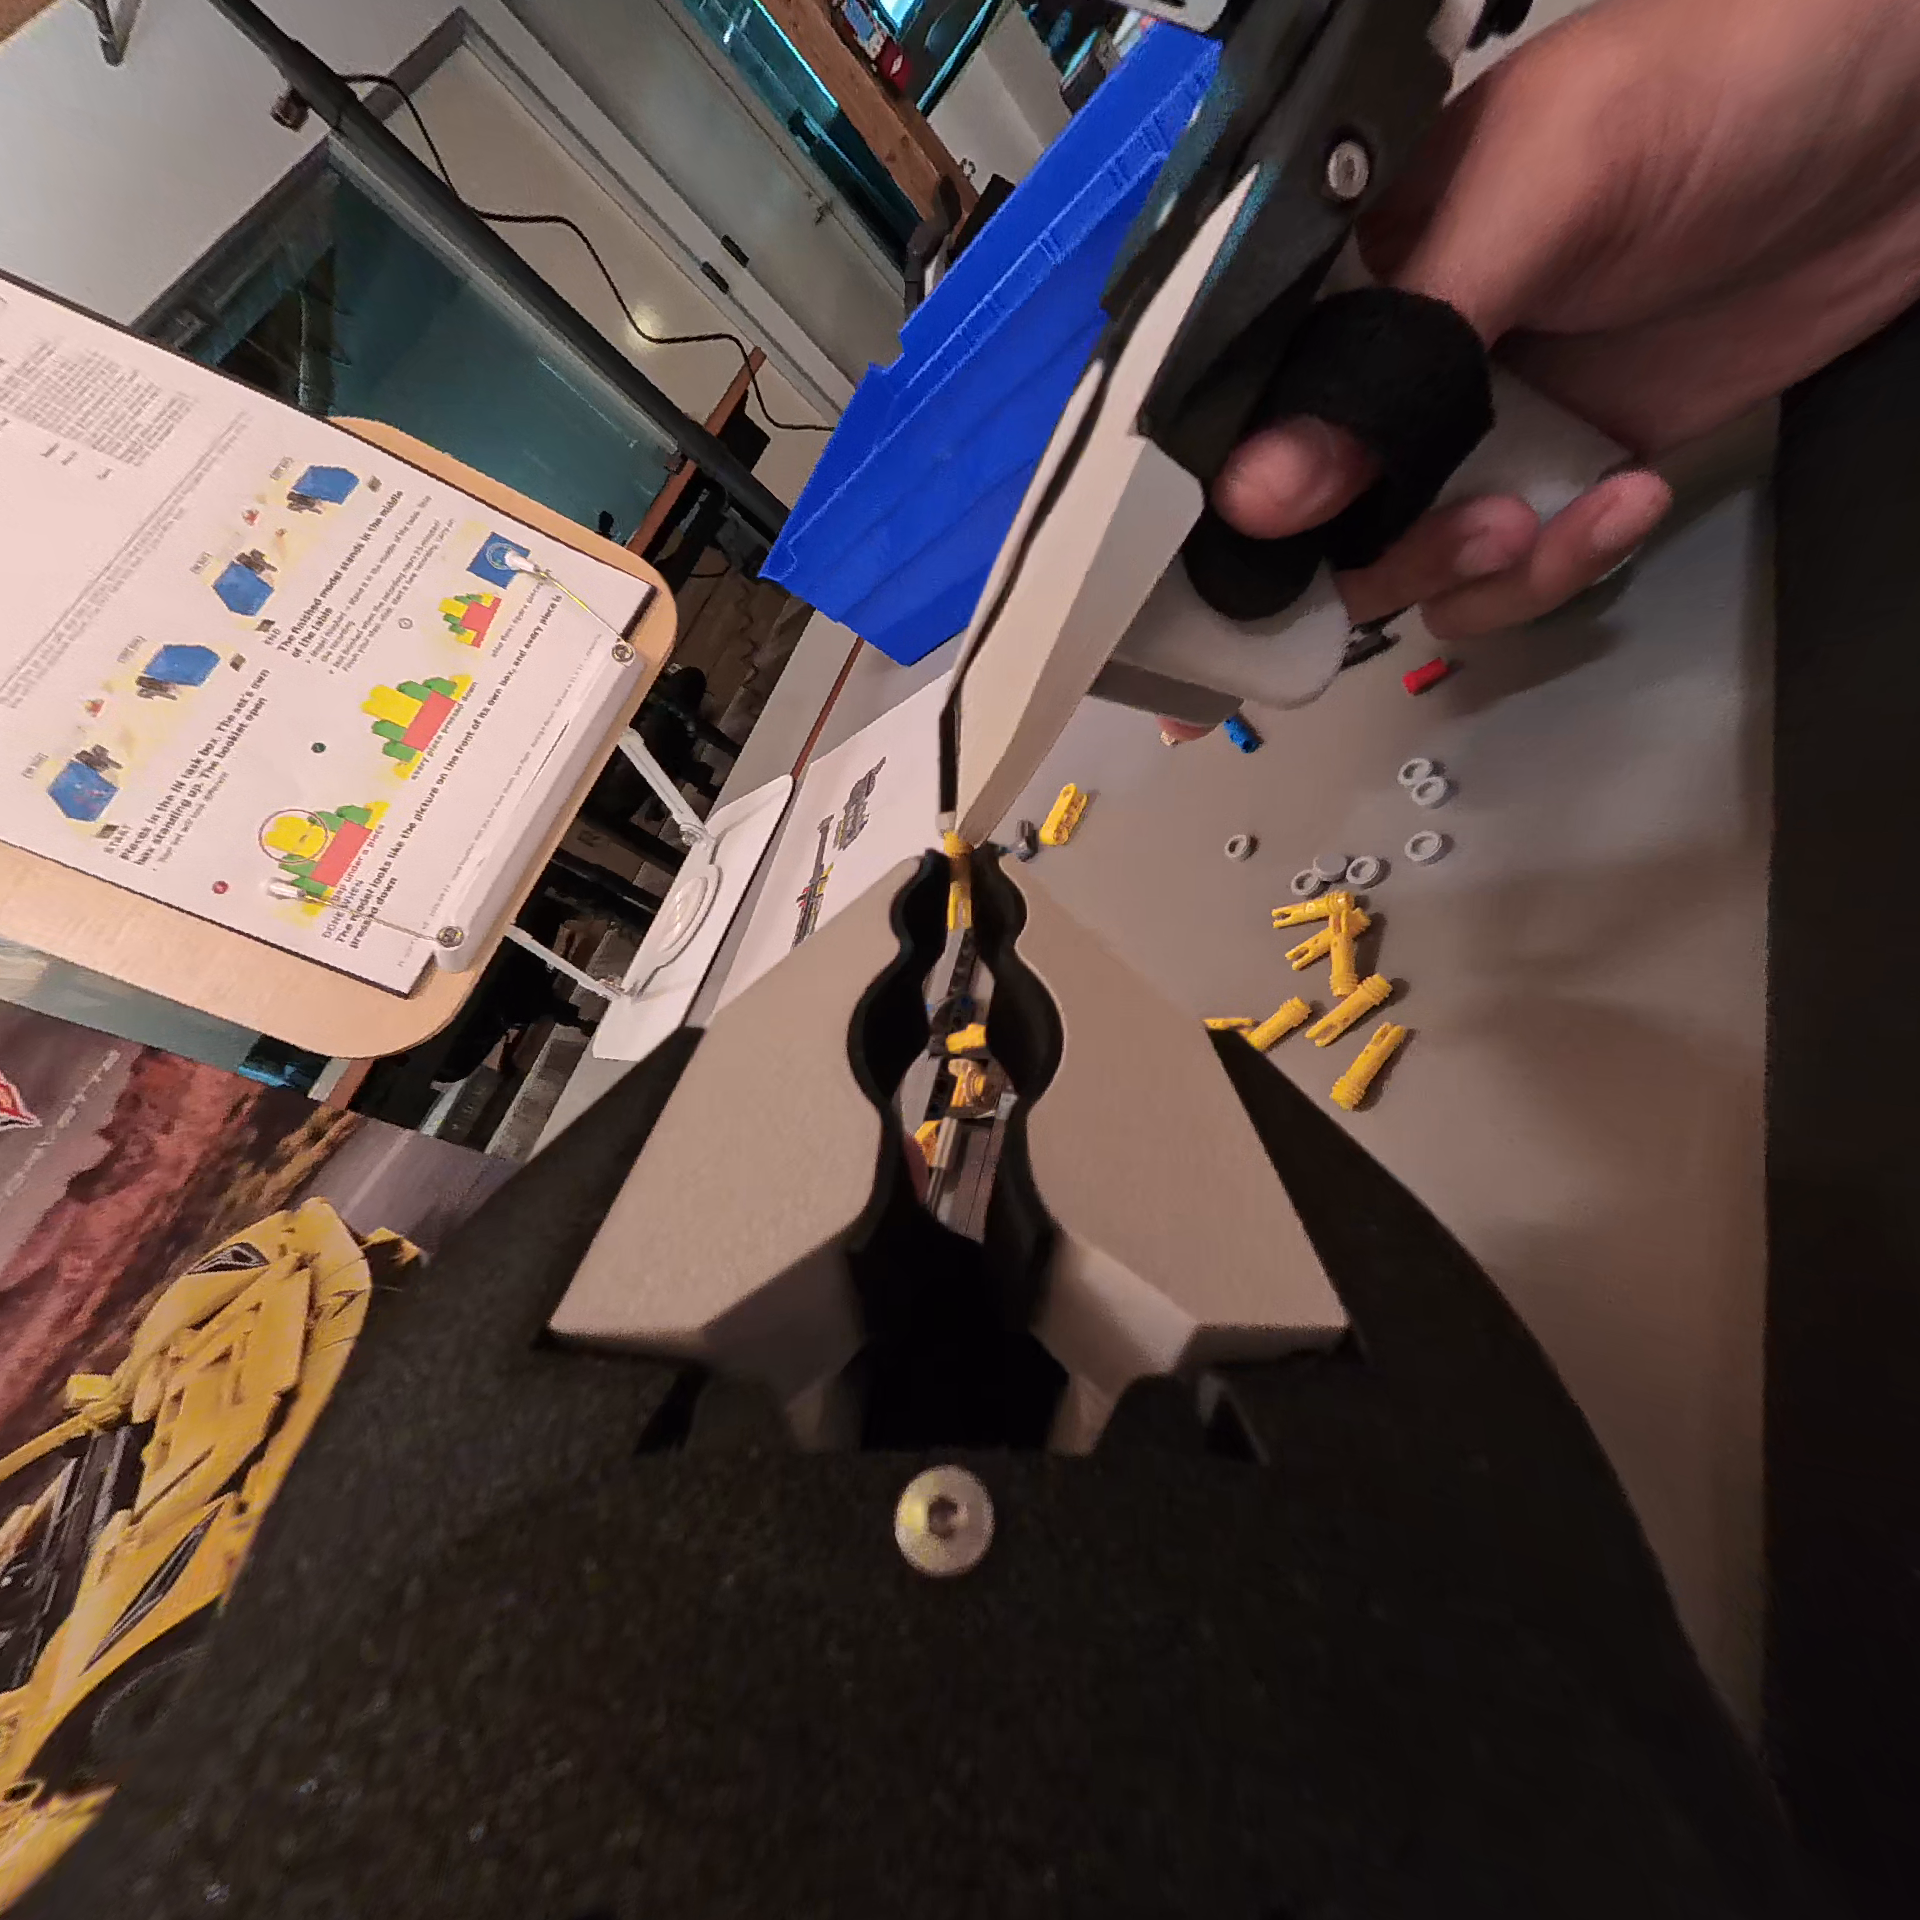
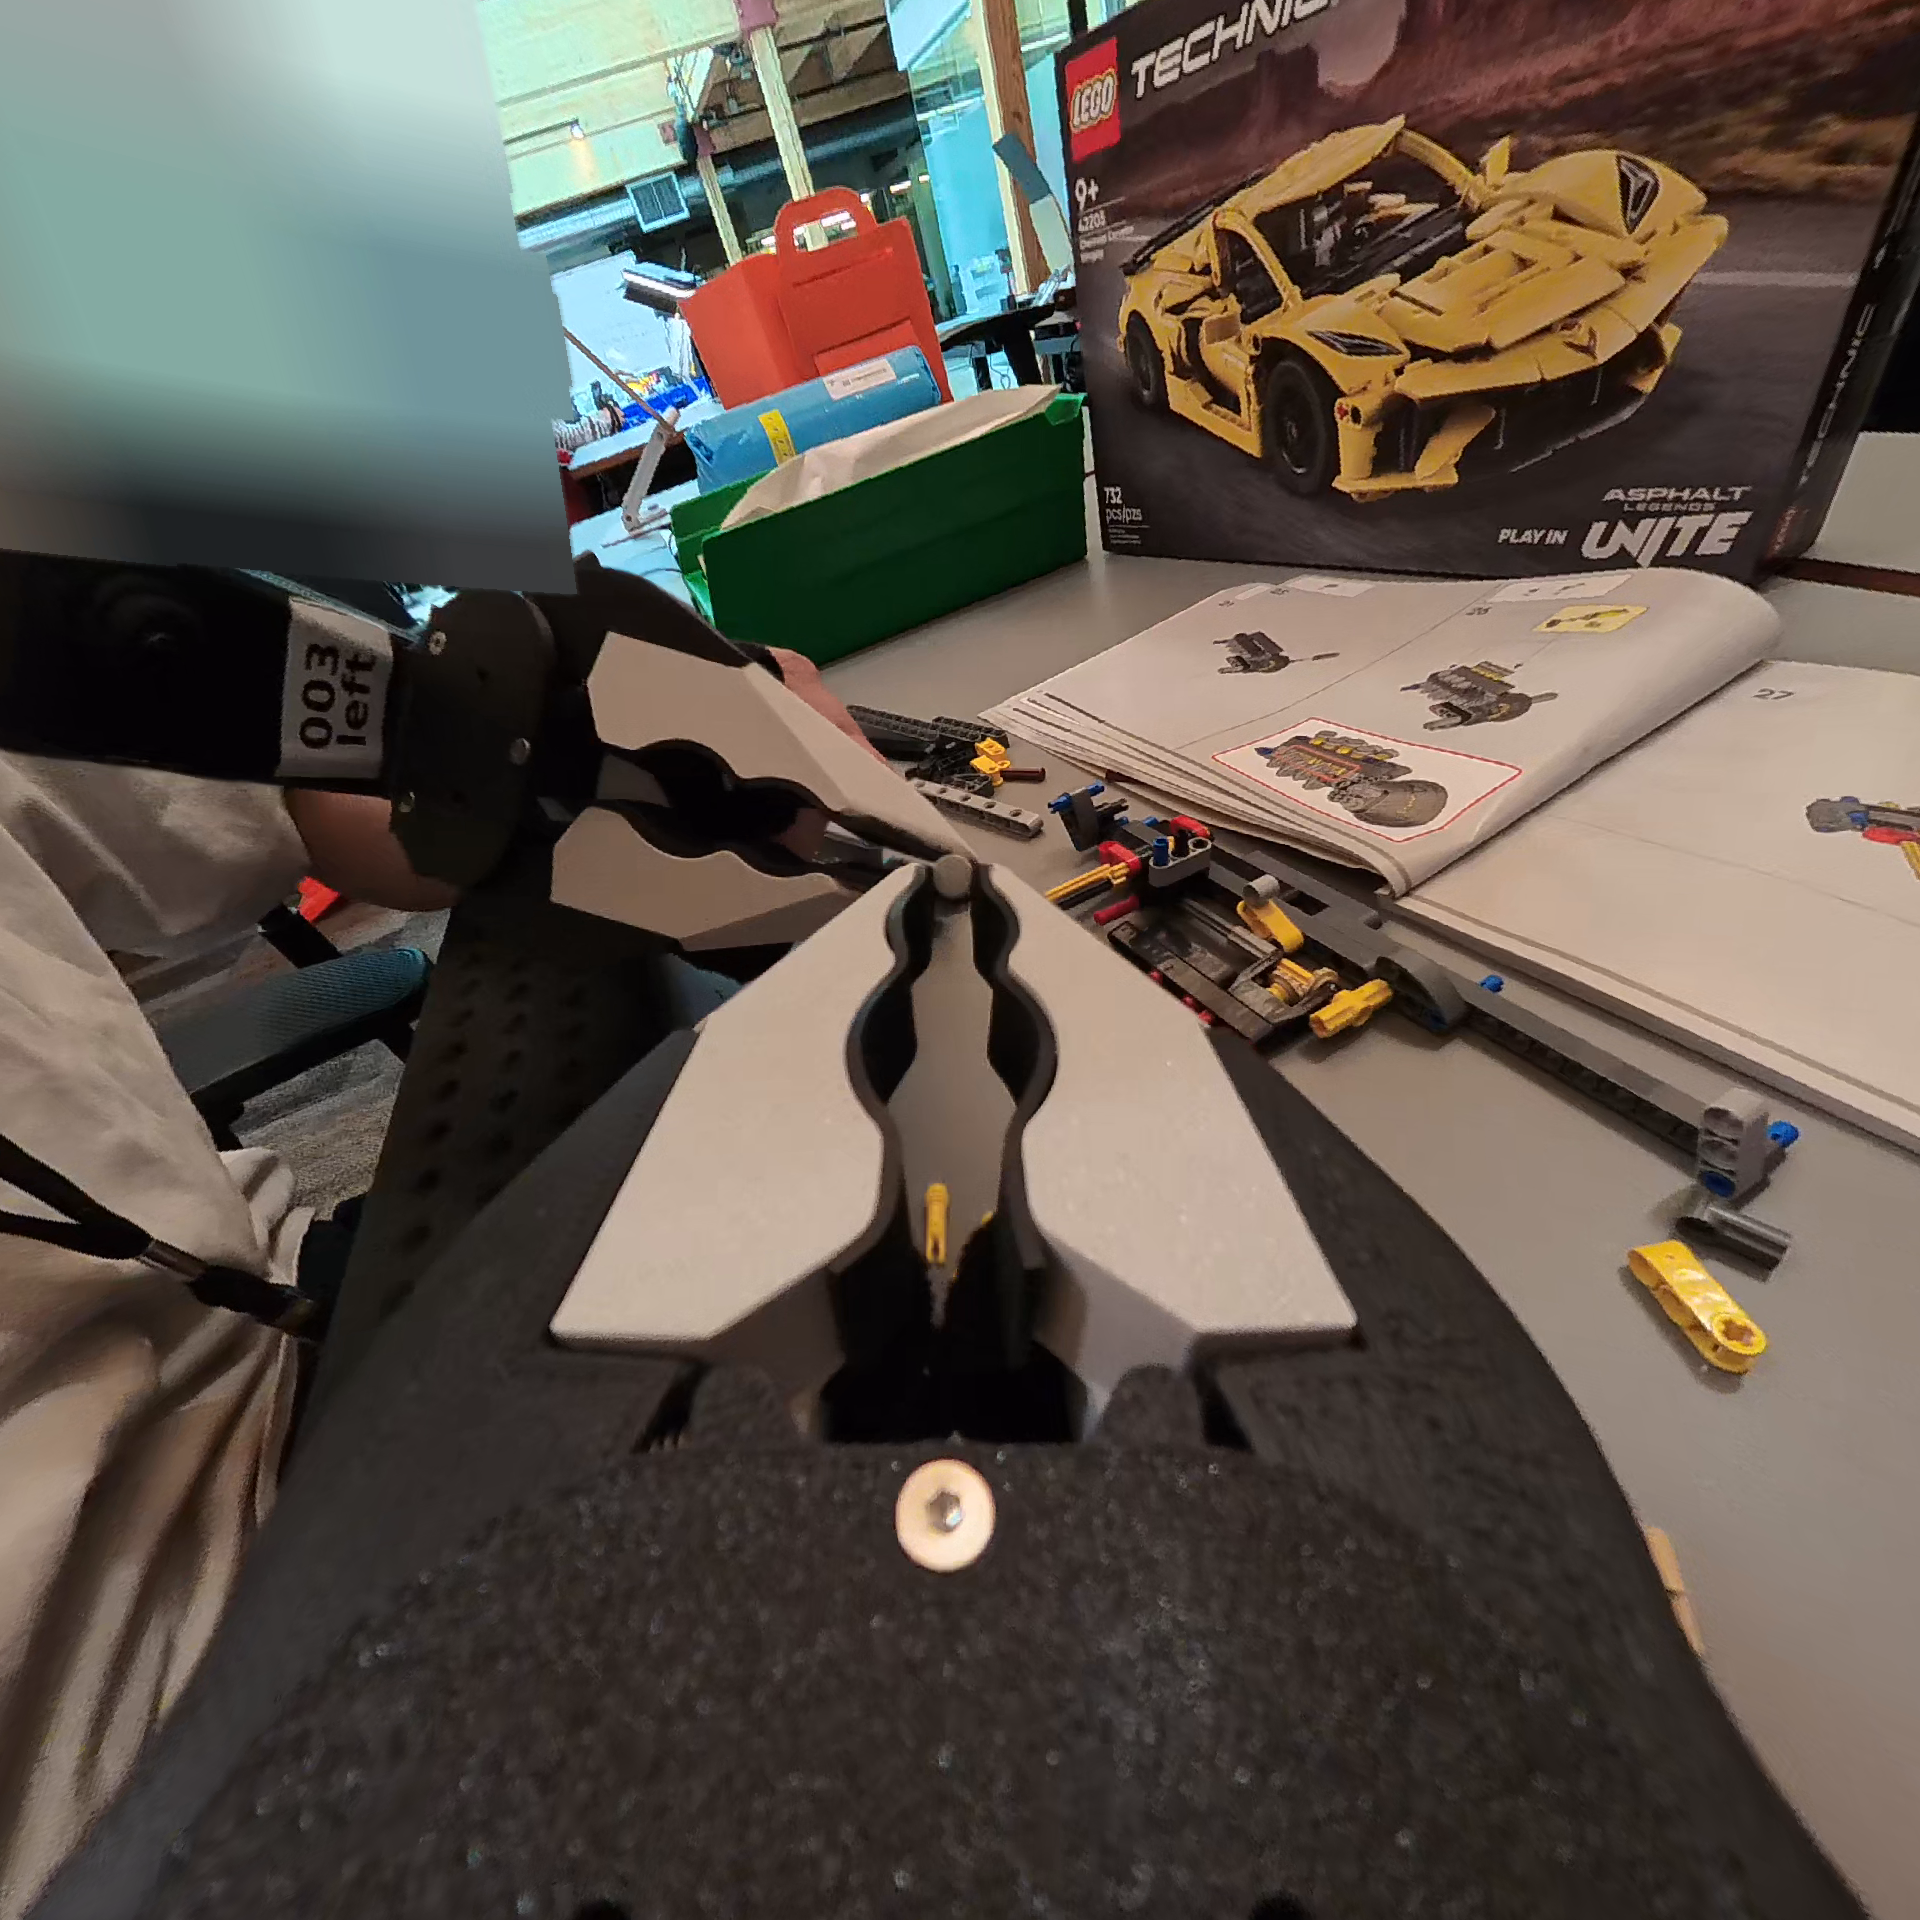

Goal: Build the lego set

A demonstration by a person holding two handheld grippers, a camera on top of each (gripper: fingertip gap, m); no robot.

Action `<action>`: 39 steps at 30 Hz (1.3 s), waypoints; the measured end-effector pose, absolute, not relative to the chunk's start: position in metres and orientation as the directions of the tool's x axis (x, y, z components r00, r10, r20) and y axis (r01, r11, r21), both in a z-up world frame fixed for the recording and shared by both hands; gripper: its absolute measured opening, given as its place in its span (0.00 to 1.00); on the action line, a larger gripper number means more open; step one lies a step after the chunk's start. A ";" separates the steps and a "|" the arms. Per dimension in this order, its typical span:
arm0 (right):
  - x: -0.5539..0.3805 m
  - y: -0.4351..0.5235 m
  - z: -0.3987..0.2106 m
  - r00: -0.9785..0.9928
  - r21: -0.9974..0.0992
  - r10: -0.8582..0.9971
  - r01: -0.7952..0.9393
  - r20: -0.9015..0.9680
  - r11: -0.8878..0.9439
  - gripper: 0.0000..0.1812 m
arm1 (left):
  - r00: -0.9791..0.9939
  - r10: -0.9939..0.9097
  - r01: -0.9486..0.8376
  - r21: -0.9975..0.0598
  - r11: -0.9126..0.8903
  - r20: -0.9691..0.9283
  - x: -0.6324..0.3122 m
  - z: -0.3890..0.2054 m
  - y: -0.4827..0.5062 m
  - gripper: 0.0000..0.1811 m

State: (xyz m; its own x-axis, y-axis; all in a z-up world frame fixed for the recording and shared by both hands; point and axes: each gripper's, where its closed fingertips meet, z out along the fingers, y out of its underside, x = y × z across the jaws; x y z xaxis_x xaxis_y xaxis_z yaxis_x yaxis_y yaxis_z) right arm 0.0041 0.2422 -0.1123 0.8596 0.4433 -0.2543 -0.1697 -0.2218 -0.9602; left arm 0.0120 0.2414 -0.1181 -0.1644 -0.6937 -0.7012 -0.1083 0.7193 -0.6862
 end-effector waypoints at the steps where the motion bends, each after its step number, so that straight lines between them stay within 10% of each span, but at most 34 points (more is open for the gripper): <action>1: 0.004 0.242 -0.111 0.861 -0.962 0.443 -0.167 -0.249 -0.215 0.04 | -0.160 -0.699 -0.109 -0.691 0.715 -0.697 0.012 -0.117 0.241 0.02; 39: 0.004 0.233 -0.106 0.847 -0.982 0.503 -0.110 -0.173 -0.152 0.04 | -0.441 -0.886 -0.139 -0.965 0.223 -0.142 0.011 -0.117 0.224 0.02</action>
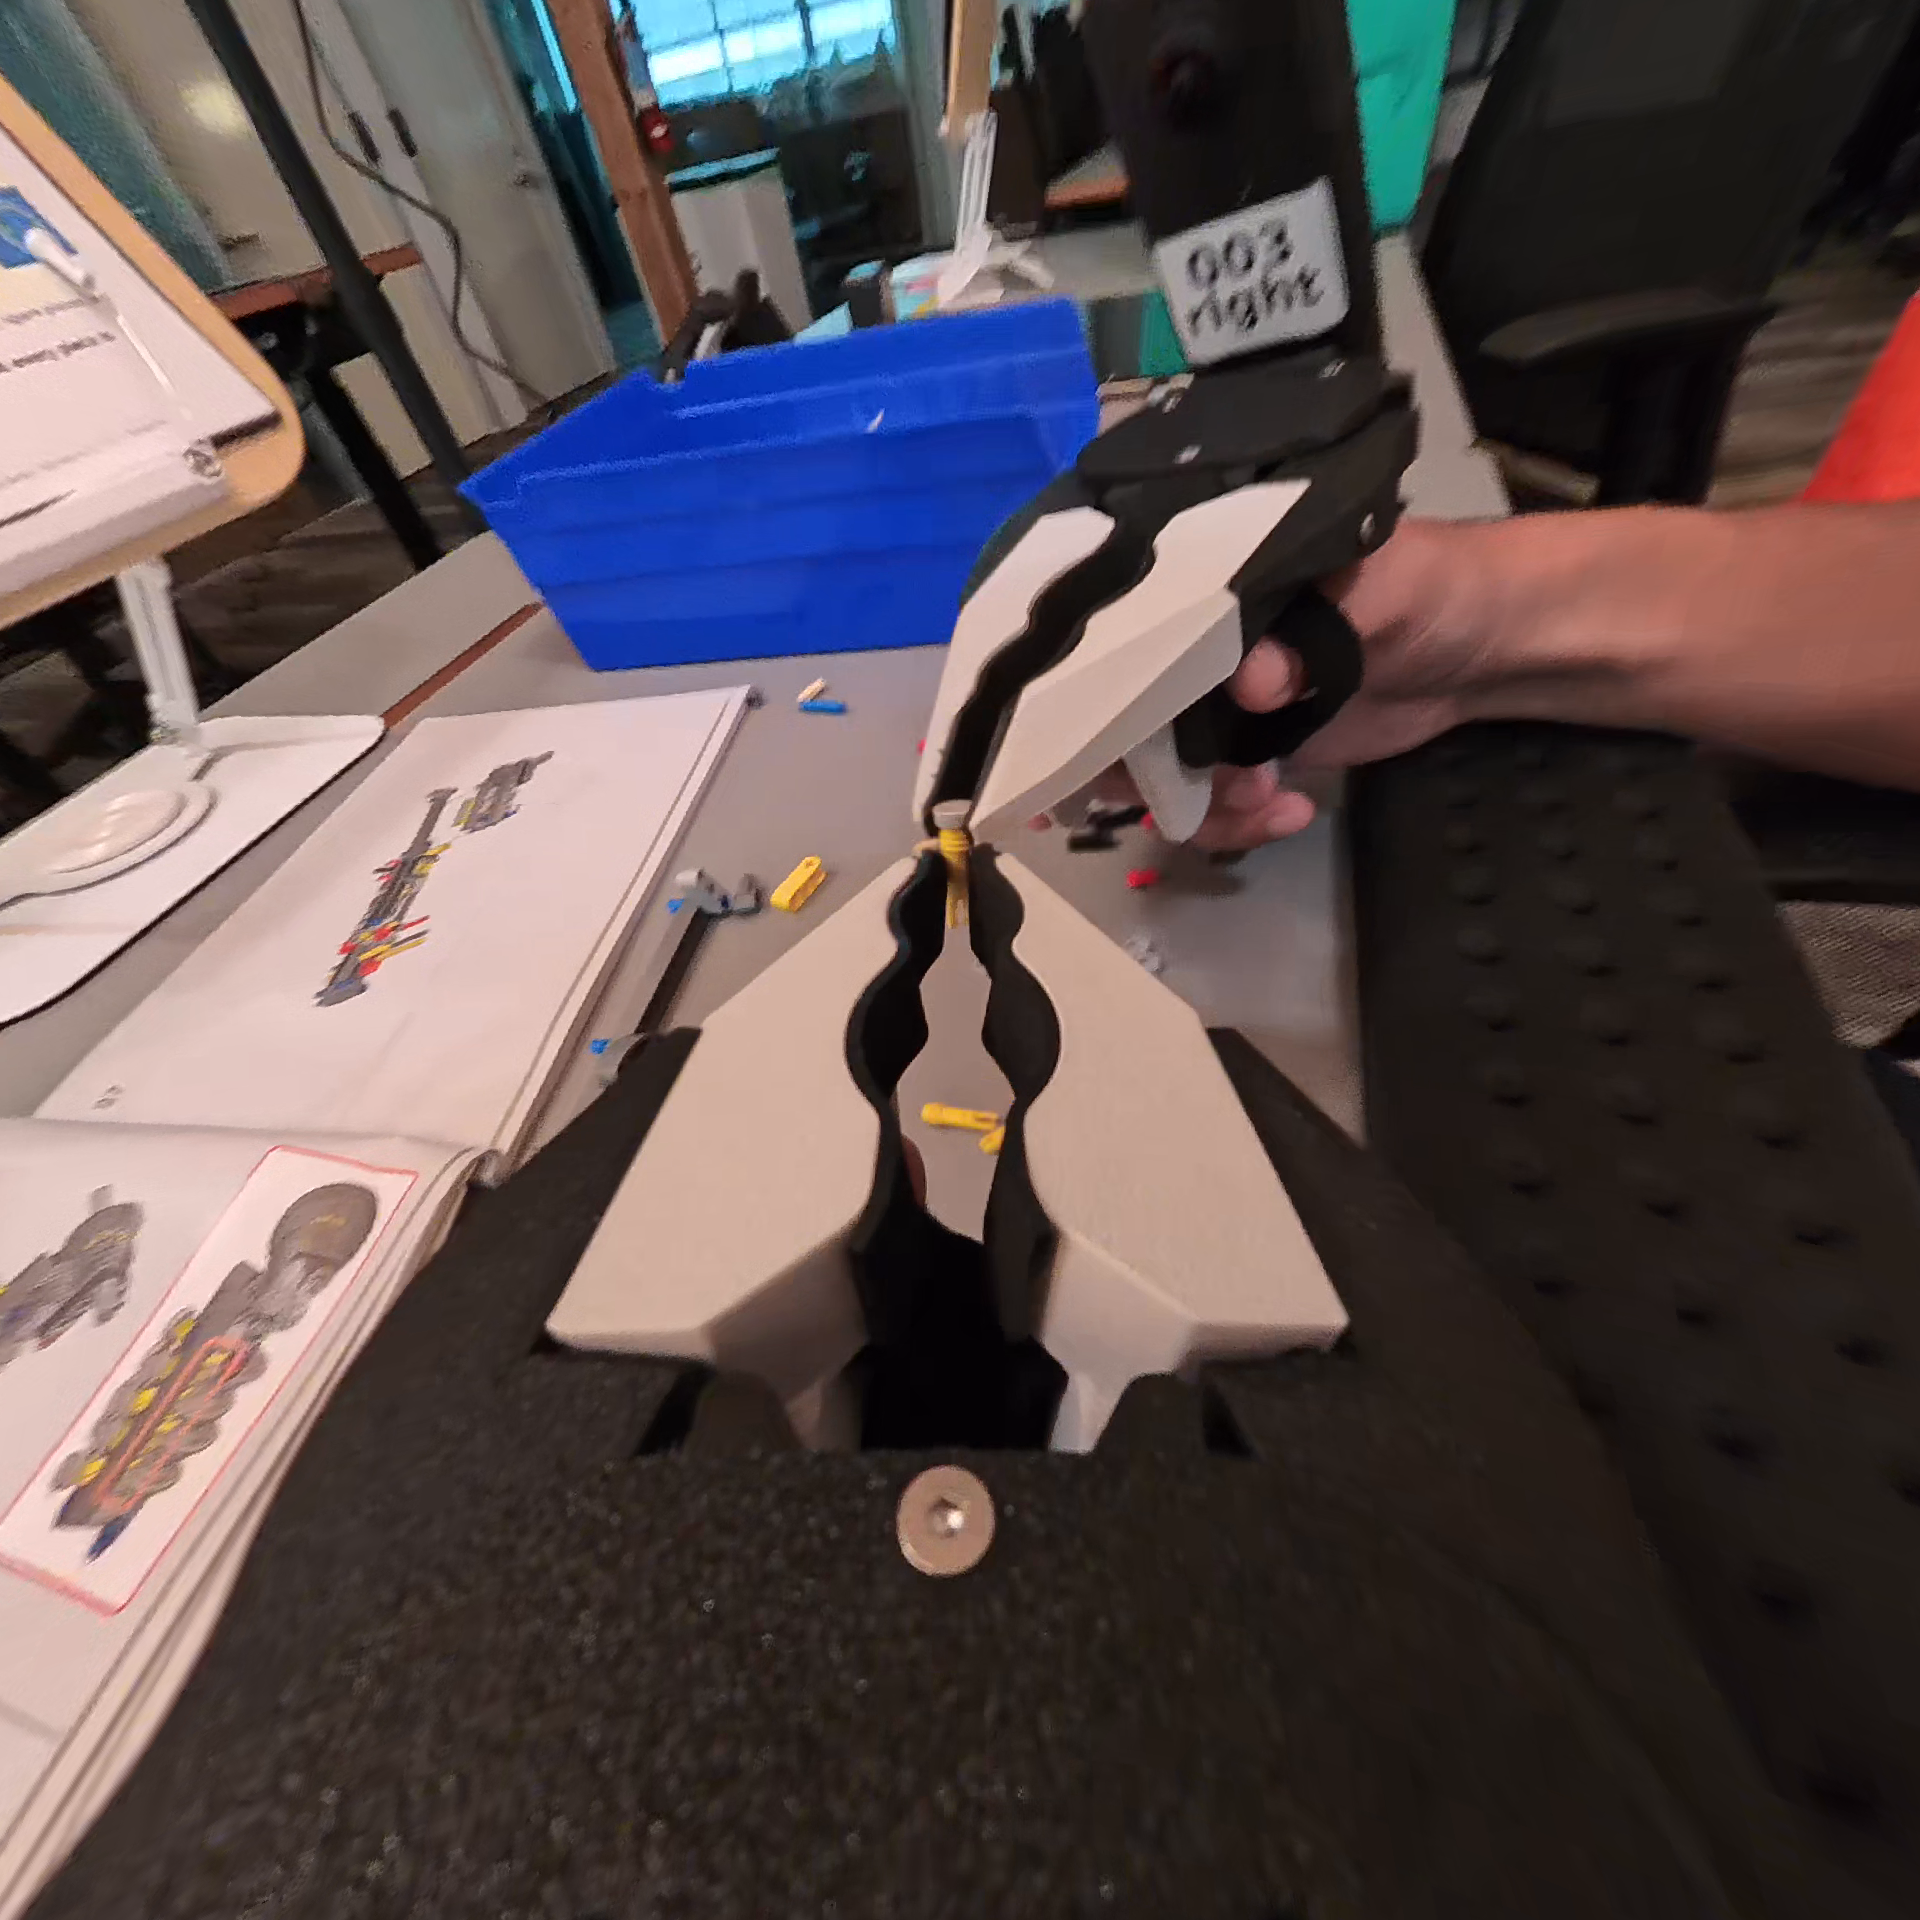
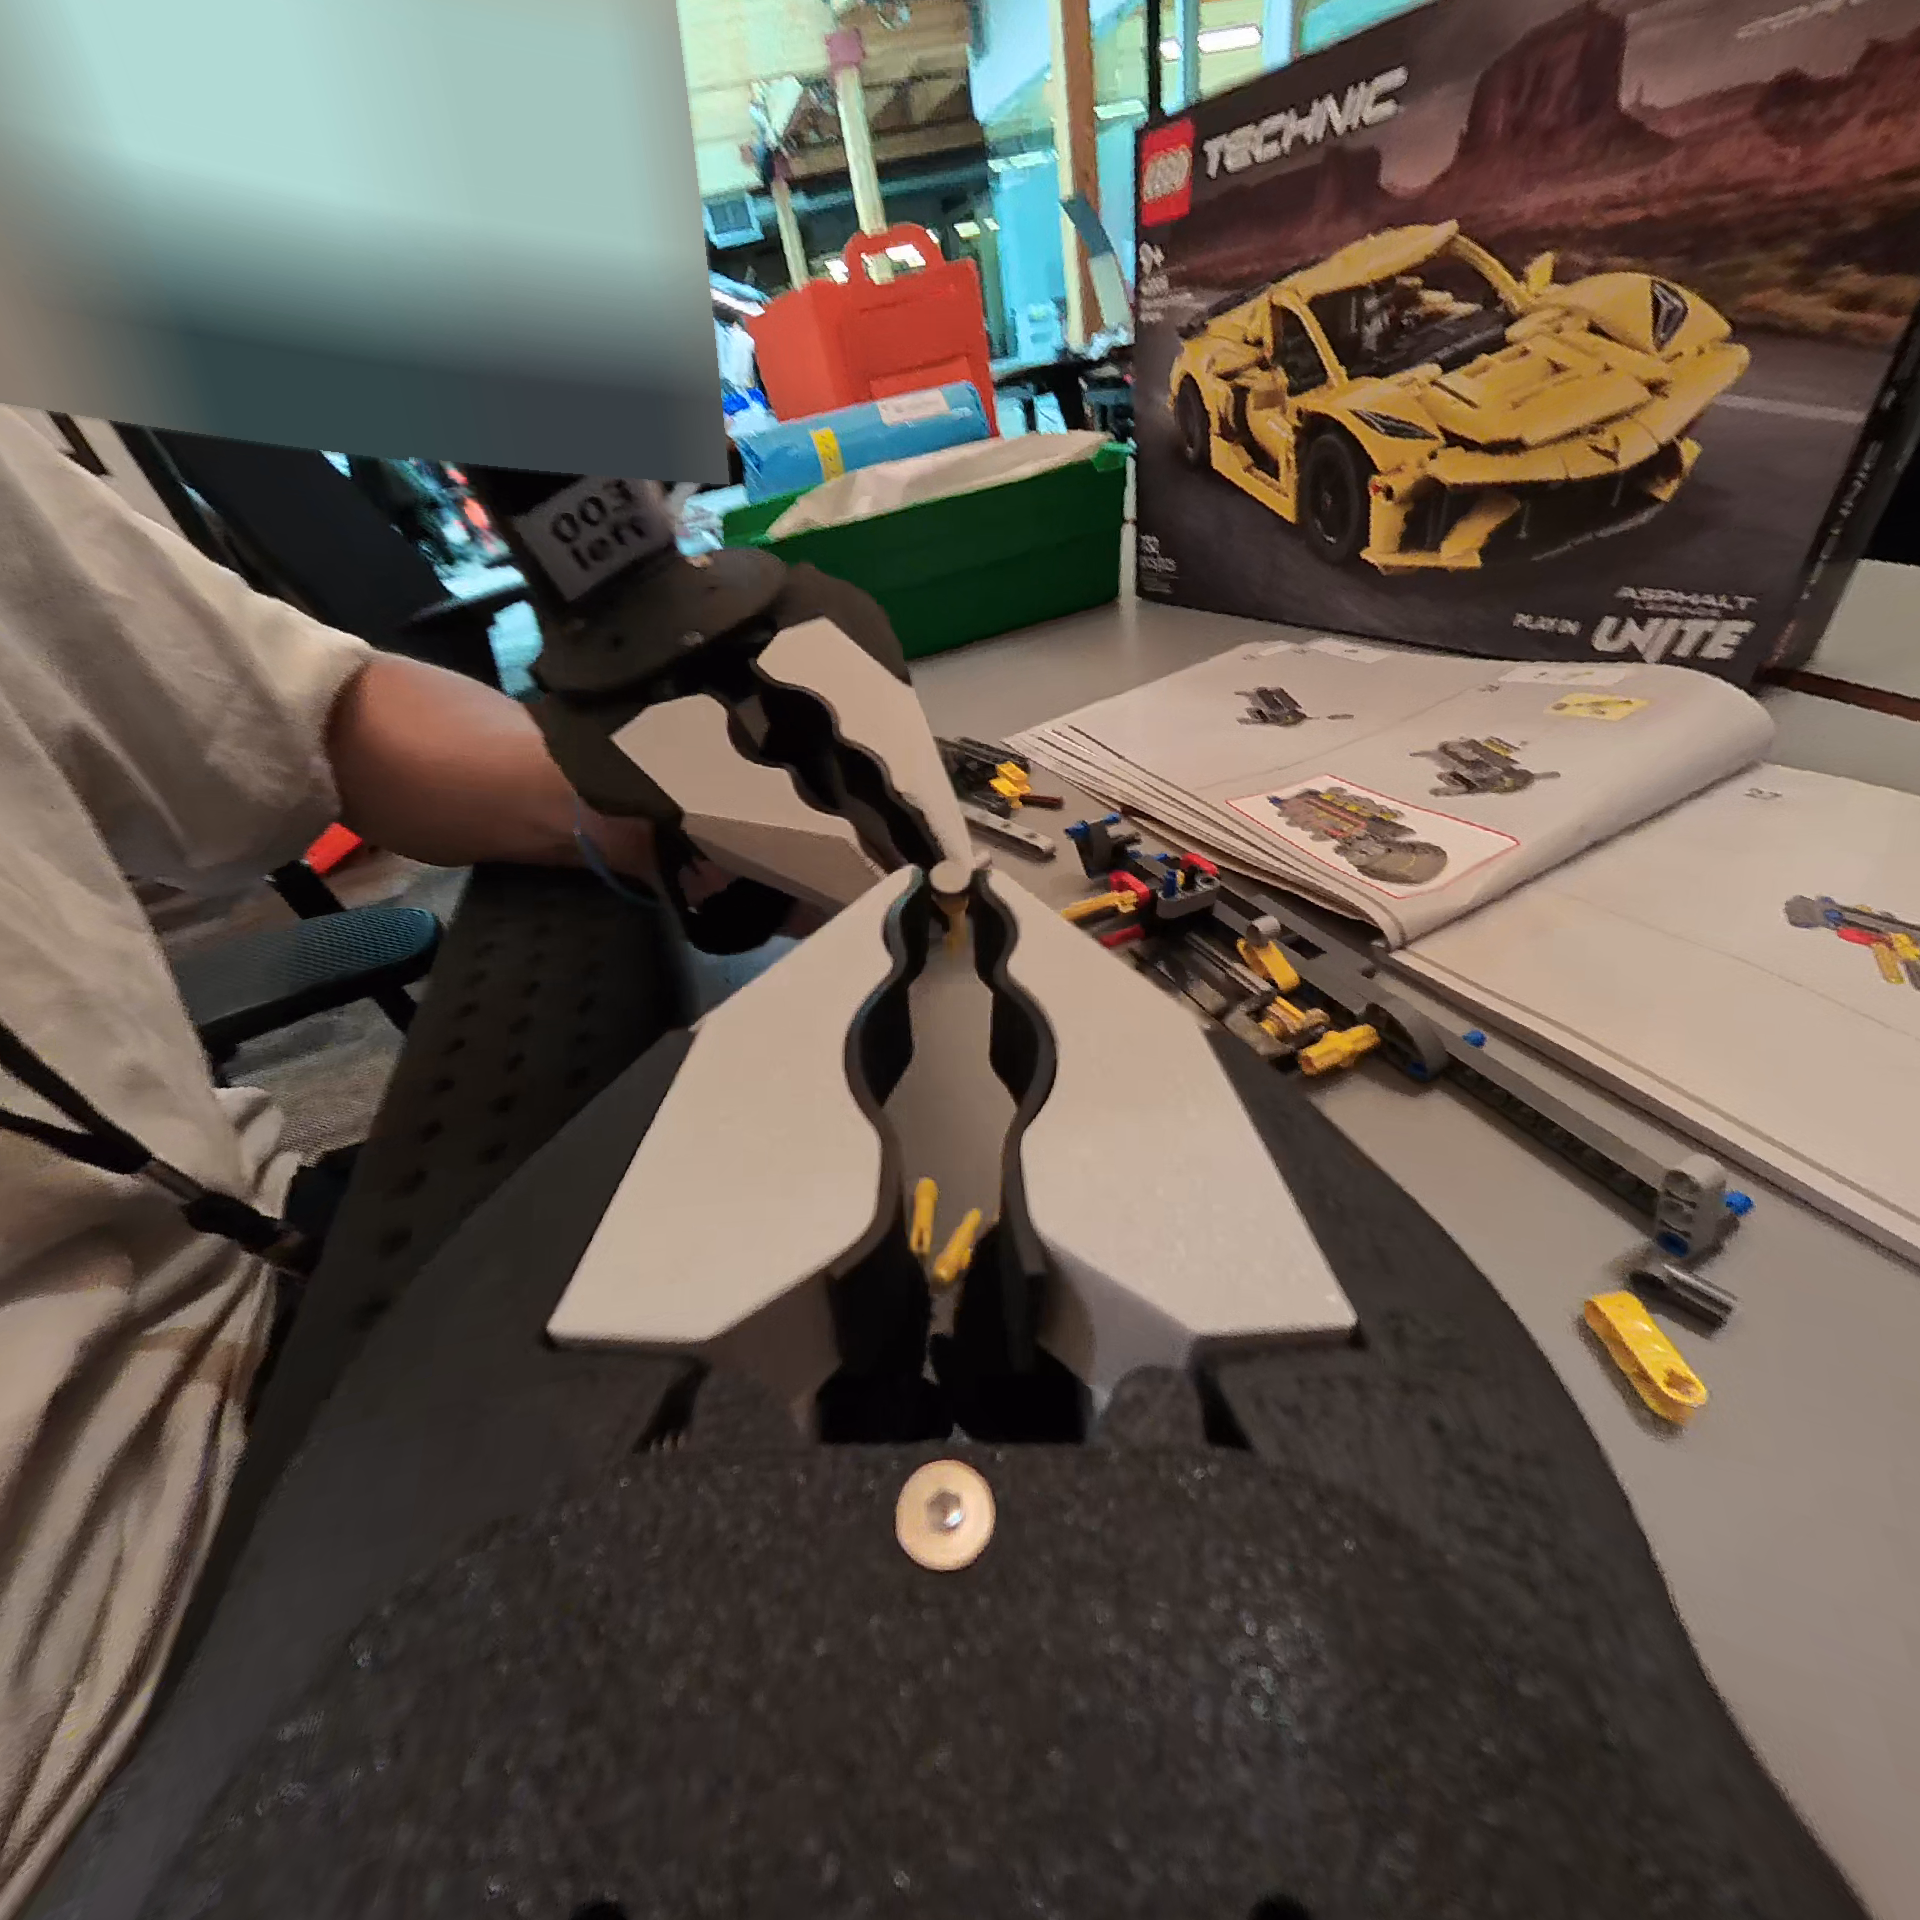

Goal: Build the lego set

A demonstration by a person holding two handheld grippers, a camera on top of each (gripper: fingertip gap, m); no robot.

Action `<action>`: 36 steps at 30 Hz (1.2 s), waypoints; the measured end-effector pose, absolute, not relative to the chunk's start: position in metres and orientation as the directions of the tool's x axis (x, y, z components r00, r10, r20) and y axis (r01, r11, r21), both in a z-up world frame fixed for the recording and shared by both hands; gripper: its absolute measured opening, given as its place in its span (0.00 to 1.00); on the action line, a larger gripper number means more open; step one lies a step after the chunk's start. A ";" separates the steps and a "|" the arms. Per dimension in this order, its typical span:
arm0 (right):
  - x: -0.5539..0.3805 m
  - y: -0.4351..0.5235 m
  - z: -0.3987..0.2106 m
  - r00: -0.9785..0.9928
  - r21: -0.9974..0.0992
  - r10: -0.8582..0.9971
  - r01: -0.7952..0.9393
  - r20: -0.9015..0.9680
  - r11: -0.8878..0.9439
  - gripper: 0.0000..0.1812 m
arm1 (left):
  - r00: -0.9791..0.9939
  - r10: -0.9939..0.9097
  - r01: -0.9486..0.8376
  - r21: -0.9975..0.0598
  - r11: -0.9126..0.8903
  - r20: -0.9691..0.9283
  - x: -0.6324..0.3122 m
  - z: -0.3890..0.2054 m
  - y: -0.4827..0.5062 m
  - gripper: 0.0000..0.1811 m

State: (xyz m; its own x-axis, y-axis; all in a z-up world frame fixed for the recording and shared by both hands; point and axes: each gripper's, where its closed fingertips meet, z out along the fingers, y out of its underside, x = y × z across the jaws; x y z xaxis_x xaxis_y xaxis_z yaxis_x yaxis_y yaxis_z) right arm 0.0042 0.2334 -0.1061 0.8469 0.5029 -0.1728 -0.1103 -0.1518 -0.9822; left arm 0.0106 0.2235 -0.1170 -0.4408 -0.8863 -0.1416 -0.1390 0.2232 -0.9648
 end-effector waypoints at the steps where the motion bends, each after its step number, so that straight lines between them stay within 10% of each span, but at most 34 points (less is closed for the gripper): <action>1: 0.001 0.231 -0.101 0.828 -0.982 0.530 -0.131 -0.184 -0.137 0.04 | -0.460 -0.880 -0.120 -0.973 0.198 -0.122 0.008 -0.112 0.221 0.02; 36: -0.011 0.234 -0.081 0.783 -0.935 0.616 0.156 -0.079 -0.318 0.05 | -0.551 -0.828 -0.145 -0.989 -0.033 0.108 -0.004 -0.091 0.220 0.02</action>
